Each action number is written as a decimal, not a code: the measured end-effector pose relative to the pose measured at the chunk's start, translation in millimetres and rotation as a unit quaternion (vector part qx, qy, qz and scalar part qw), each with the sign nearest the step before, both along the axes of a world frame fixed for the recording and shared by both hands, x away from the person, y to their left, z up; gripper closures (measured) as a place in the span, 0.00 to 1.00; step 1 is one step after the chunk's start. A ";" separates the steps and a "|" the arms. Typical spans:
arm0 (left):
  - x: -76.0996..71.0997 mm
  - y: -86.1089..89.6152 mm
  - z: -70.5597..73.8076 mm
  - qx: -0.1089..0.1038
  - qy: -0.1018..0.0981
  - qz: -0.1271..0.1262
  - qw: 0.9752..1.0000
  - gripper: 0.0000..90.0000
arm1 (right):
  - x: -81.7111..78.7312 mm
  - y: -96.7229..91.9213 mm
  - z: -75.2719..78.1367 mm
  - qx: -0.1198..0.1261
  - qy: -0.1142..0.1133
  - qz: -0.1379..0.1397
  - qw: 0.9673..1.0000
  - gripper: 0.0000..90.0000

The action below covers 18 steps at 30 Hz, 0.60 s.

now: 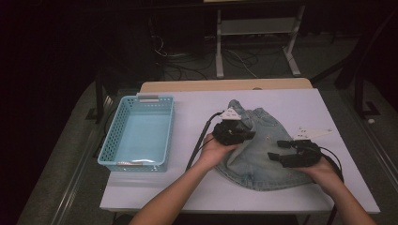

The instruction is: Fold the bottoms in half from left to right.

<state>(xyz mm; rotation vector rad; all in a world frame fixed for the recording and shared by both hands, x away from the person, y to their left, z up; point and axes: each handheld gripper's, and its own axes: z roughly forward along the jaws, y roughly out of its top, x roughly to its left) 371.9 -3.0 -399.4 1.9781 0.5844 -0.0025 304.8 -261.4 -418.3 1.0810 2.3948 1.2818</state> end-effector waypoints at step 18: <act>-2.8 -5.0 0.3 -0.007 0.008 -0.014 1.000 0.60 | 0.3 1.4 -1.8 -0.008 0.003 0.006 1.000 0.36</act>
